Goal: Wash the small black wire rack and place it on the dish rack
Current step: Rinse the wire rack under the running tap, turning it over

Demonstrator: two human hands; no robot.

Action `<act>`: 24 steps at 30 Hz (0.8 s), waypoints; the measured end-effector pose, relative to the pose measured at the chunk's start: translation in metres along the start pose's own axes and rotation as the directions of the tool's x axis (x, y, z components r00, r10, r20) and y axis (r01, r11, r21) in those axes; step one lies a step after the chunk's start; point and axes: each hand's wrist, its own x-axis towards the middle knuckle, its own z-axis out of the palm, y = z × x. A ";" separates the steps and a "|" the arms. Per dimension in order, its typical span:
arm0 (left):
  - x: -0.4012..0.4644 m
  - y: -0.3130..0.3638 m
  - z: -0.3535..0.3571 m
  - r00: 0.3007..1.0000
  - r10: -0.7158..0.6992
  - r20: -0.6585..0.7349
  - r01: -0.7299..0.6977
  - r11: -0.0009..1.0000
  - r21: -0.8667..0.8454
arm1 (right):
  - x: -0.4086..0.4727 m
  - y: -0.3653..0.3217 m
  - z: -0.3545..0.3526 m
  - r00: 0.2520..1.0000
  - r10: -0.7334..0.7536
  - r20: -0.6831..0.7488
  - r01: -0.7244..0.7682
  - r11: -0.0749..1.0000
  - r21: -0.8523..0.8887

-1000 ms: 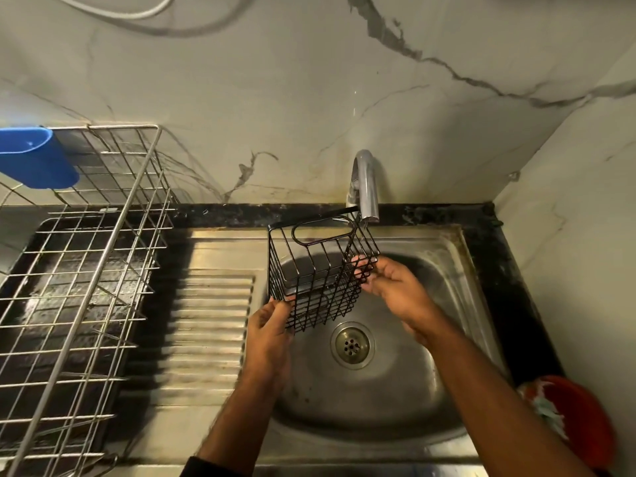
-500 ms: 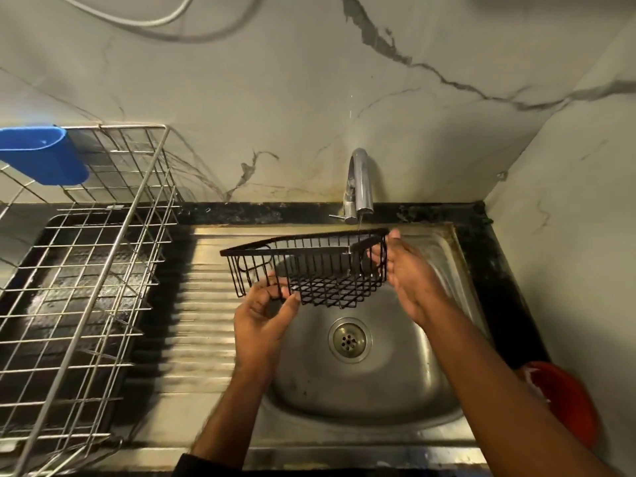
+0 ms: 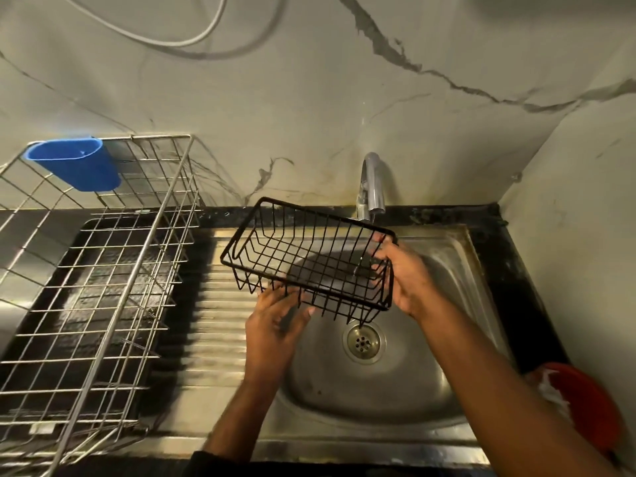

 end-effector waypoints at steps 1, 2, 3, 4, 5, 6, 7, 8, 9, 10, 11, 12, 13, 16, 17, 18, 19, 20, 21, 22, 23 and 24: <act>-0.001 -0.001 -0.001 1.000 -0.030 -0.003 0.030 0.999 -0.018 | 0.002 0.001 0.002 0.999 -0.039 -0.033 0.039 0.999 -0.013; -0.001 -0.001 -0.001 0.999 -0.049 -0.003 0.049 0.998 -0.032 | 0.005 0.002 0.004 0.996 -0.069 -0.063 0.067 0.997 -0.031; -0.001 0.001 -0.002 0.998 -0.058 -0.007 0.058 0.998 -0.032 | 0.008 0.003 0.005 0.992 -0.091 -0.086 0.087 0.995 -0.049; -0.002 0.003 -0.002 0.998 -0.061 -0.009 0.060 0.998 -0.028 | 0.011 0.003 0.006 0.989 -0.105 -0.106 0.099 0.993 -0.067; -0.002 0.005 -0.002 0.998 -0.066 -0.003 0.066 0.998 -0.025 | 0.014 0.004 0.007 0.985 -0.116 -0.125 0.107 0.991 -0.076; -0.003 0.008 -0.002 0.997 -0.077 -0.002 0.077 0.997 -0.027 | 0.016 0.005 0.008 0.983 -0.119 -0.139 0.110 0.991 -0.070; -0.003 0.012 -0.004 0.996 -0.090 -0.014 0.090 0.996 -0.028 | 0.019 0.006 0.009 0.983 -0.118 -0.141 0.111 0.992 -0.056; -0.002 0.013 -0.006 0.994 -0.103 -0.034 0.102 0.994 -0.040 | 0.021 0.007 0.008 0.985 -0.111 -0.133 0.105 0.993 -0.049; -0.002 0.014 -0.010 0.992 -0.106 -0.062 0.103 0.993 -0.055 | 0.023 0.009 0.008 0.988 -0.107 -0.116 0.102 0.994 -0.048; -0.002 0.014 -0.016 0.990 -0.096 -0.107 0.090 0.994 -0.063 | 0.024 0.010 0.007 0.990 -0.101 -0.095 0.097 0.994 -0.046; -0.001 0.014 -0.022 0.981 -0.093 -0.173 0.081 0.994 -0.078 | 0.025 0.011 0.005 0.992 -0.096 -0.081 0.093 0.995 -0.036; 0.001 0.012 -0.029 0.963 -0.107 -0.249 0.081 0.990 -0.112 | 0.026 0.010 0.002 0.993 -0.088 -0.077 0.087 0.996 -0.026; 0.005 0.012 -0.036 0.938 -0.136 -0.319 0.087 0.983 -0.162 | 0.027 0.010 0.000 0.993 -0.084 -0.079 0.083 0.996 -0.018; 0.019 0.011 -0.047 0.885 -0.239 -0.399 0.135 0.953 -0.272 | 0.029 0.004 -0.004 0.992 -0.094 -0.080 0.091 0.995 -0.048; 0.023 0.011 -0.048 0.887 -0.276 -0.371 0.176 0.943 -0.281 | 0.030 0.002 -0.005 0.991 -0.104 -0.079 0.099 0.993 -0.064; 0.027 0.011 -0.048 0.896 -0.311 -0.316 0.224 0.932 -0.284 | 0.030 0.001 -0.007 0.991 -0.112 -0.078 0.106 0.991 -0.080; 0.030 0.011 -0.046 0.908 -0.346 -0.238 0.275 0.918 -0.284 | 0.031 -0.001 -0.008 0.990 -0.117 -0.074 0.110 0.990 -0.093; 0.033 0.011 -0.043 0.914 -0.377 -0.148 0.325 0.901 -0.288 | 0.031 -0.002 -0.009 0.991 -0.117 -0.067 0.110 0.988 -0.107; 0.034 0.014 -0.040 0.906 -0.419 -0.064 0.380 0.870 -0.314 | 0.031 -0.003 -0.009 0.992 -0.117 -0.055 0.110 0.987 -0.118; 0.035 0.016 -0.037 0.881 -0.473 0.002 0.442 0.821 -0.363 | 0.030 -0.004 -0.009 0.992 -0.120 -0.044 0.113 0.985 -0.128; 0.036 0.017 -0.034 0.850 -0.525 0.049 0.494 0.760 -0.423 | 0.030 -0.006 -0.008 0.992 -0.123 -0.036 0.117 0.984 -0.132; 0.035 0.017 -0.033 0.834 -0.547 0.073 0.511 0.715 -0.477 | 0.030 -0.007 -0.008 0.992 -0.124 -0.035 0.119 0.984 -0.130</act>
